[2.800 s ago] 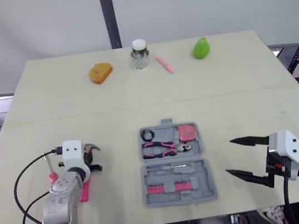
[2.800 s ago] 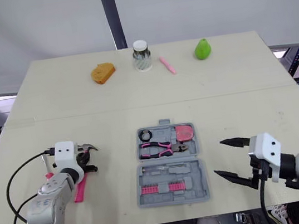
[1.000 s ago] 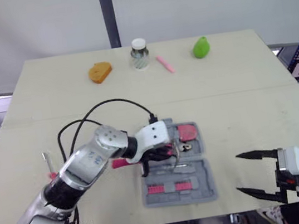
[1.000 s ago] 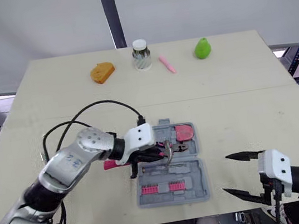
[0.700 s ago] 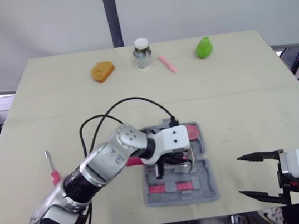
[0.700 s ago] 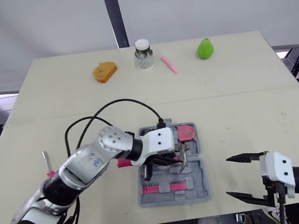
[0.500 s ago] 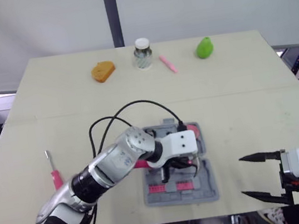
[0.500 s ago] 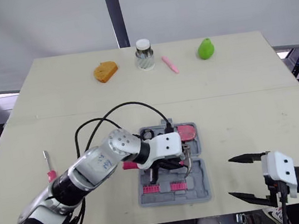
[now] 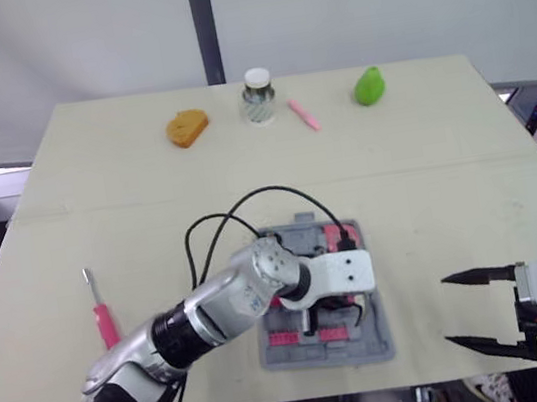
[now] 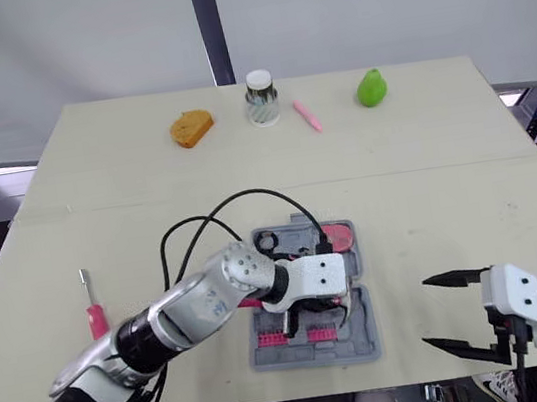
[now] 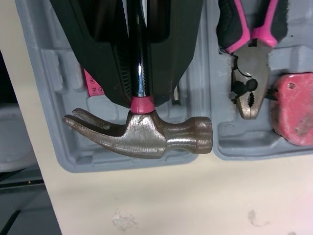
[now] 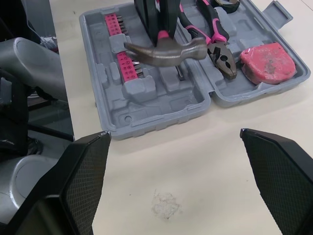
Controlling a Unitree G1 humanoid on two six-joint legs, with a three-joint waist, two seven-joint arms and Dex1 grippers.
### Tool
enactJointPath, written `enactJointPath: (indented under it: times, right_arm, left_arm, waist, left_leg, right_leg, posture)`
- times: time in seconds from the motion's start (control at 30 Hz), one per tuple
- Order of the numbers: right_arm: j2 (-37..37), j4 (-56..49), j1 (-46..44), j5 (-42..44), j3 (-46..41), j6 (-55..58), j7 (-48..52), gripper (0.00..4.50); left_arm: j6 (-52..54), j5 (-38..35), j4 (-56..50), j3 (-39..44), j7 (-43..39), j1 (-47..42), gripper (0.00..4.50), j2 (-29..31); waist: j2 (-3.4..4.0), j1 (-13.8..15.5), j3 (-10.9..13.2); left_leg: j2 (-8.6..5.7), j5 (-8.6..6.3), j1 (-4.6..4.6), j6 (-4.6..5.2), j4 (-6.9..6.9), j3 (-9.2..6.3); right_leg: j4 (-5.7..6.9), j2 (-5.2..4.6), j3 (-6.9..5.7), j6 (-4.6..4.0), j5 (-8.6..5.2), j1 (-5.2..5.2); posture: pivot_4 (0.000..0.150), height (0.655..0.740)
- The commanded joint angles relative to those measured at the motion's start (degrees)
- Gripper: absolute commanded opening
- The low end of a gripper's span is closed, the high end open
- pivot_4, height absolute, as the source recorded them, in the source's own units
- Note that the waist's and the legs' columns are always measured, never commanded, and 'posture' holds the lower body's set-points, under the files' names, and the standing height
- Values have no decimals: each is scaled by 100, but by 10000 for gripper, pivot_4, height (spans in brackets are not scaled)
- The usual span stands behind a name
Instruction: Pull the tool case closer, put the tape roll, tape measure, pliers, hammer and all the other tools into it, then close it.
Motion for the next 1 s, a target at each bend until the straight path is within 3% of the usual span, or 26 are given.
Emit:
enactJointPath:
  times: [0.03, 0.47, 1.0]
  right_arm:
    - [-50, -111, -12, 8, -145, -53, -13, 45000]
    - [-25, -162, 1, -91, -166, -41, -97, 45000]
    - [19, -339, 227, -110, -310, -11, -269, 45000]
  left_arm:
    - [112, 68, -3, -32, 102, -128, 359, -242]
    - [733, 34, 272, -266, 289, -159, 359, -660]
    - [316, 203, 856, -493, 442, -227, 359, -901]
  waist:
    - [0, 1, 0]
    - [1, -1, 0]
    - [2, 0, -1]
  left_leg:
    - [0, 0, -1, 0, 2, 0]
    - [0, -1, -1, 1, 4, -1]
    - [-1, -2, -3, 3, 7, -3]
  right_leg:
    - [0, 0, 0, 0, 0, 0]
    - [2, -1, -1, 0, 0, 0]
    - [4, -4, -2, 0, 0, 1]
  posture:
    - [1500, 6950]
    - [1500, 6950]
    - [1500, 6950]
